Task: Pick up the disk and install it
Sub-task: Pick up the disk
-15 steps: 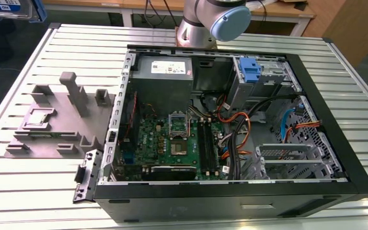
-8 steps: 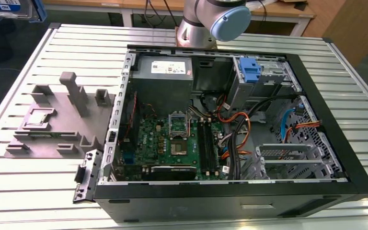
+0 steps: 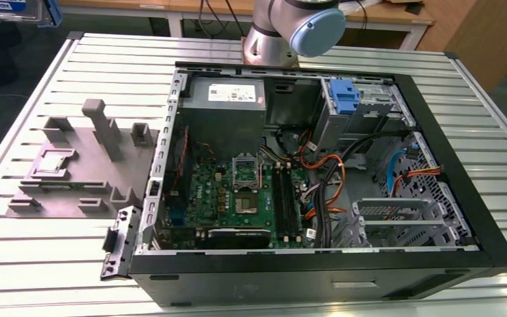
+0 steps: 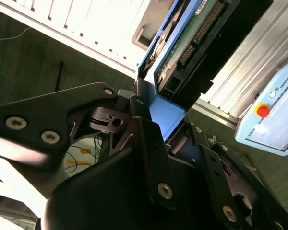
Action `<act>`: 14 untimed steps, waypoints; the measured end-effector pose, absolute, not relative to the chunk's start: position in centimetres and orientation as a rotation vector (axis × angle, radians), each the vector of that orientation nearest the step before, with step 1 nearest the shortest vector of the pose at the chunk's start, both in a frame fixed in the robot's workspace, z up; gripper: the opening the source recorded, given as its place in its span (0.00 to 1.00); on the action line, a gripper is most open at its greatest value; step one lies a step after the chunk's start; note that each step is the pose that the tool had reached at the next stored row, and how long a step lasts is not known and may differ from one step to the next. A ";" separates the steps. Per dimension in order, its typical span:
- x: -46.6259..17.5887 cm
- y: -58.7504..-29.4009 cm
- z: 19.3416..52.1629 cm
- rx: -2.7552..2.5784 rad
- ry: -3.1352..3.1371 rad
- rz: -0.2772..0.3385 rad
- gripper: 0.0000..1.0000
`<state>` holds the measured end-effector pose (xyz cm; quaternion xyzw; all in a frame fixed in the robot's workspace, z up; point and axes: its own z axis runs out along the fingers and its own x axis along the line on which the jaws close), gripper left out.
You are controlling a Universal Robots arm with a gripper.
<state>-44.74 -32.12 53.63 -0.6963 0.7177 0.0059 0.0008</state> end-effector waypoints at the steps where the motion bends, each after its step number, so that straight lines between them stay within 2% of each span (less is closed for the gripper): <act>1: -44.7 -32.1 53.7 -2.187 2.254 0.018 0.37; 14: -44.7 -32.1 53.7 -2.186 2.253 0.018 0.37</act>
